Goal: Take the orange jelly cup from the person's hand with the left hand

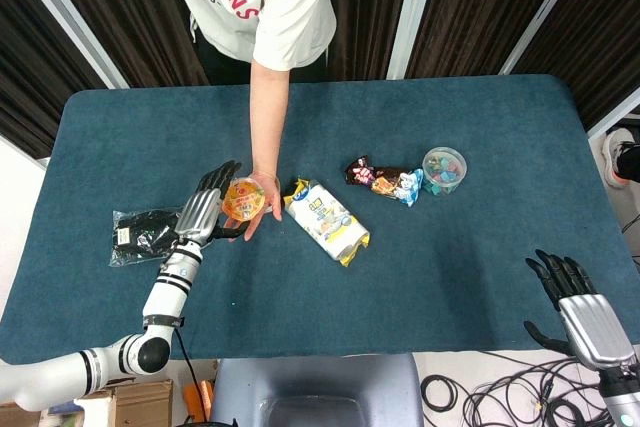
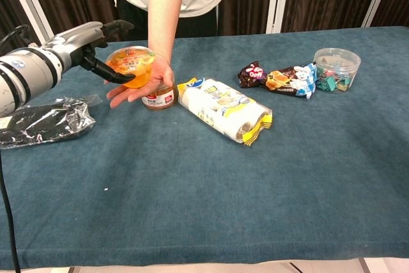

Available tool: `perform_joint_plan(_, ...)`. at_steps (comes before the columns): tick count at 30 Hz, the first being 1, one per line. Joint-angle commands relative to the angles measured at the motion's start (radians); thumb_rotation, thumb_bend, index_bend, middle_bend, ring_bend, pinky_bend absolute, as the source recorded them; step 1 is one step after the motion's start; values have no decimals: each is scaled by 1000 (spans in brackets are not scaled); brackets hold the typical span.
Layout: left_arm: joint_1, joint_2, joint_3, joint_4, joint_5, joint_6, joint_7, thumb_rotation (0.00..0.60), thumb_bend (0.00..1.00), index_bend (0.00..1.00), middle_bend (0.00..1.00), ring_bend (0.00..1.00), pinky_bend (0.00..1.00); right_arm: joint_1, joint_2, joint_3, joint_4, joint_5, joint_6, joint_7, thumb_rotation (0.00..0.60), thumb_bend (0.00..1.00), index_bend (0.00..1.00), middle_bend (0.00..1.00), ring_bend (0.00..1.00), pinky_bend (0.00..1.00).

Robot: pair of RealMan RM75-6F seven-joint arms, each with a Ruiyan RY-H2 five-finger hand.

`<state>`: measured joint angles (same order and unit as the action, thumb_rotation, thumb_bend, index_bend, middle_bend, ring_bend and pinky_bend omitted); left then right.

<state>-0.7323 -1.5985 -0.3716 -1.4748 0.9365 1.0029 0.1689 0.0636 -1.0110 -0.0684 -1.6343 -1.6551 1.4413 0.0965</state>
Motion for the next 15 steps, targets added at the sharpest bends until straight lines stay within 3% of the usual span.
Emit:
perform_joint_plan(1, -10, -12, 10, 26, -3, -14, -3, 600, 291, 0, 0, 0, 58, -2, 3, 1, 2, 9, -1, 2, 600, 211, 0, 0, 0, 0)
perform_joint_plan(4, -20, -27, 9, 50, -5, -27, -25, 600, 288, 0, 0, 0, 65, -5, 8, 3, 4, 20, -3, 6, 600, 211, 0, 0, 0, 0)
perform_joint_plan(7, -27, -42, 6, 68, 6, -22, -46, 600, 288, 82, 27, 31, 129, -8, 16, 5, 3, 22, 6, 23, 600, 211, 0, 0, 0, 0)
perform_joint_plan(15, -38, -122, -14, 155, 33, 33, -105, 600, 287, 386, 364, 342, 446, -7, 24, 2, 5, 8, 10, 48, 600, 211, 0, 0, 0, 0)
